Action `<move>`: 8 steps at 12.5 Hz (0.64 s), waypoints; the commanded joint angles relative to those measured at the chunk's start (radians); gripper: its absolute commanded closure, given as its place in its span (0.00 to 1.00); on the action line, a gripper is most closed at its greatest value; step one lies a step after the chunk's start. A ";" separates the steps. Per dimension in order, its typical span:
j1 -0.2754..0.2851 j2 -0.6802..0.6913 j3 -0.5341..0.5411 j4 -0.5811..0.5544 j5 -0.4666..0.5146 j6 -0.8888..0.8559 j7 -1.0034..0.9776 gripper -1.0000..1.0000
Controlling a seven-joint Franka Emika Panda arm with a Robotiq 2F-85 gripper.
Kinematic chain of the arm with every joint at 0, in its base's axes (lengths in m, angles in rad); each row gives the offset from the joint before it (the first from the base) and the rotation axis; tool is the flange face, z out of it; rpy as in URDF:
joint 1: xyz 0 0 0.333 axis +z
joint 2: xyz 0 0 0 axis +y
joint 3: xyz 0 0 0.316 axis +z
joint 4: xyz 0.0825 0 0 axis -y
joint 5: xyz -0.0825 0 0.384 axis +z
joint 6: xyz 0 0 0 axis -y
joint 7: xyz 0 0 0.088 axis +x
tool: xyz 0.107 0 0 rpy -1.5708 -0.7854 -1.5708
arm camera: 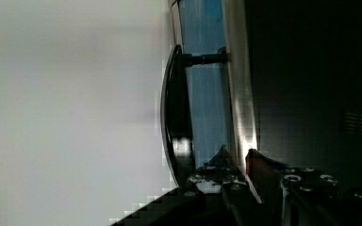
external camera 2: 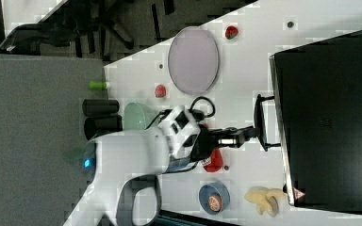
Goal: Flap open oven.
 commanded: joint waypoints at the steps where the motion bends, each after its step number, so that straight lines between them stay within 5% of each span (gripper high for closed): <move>1: -0.006 0.070 0.002 -0.006 0.000 0.044 -0.038 0.82; 8: -0.007 0.166 0.008 -0.014 0.025 0.135 -0.039 0.82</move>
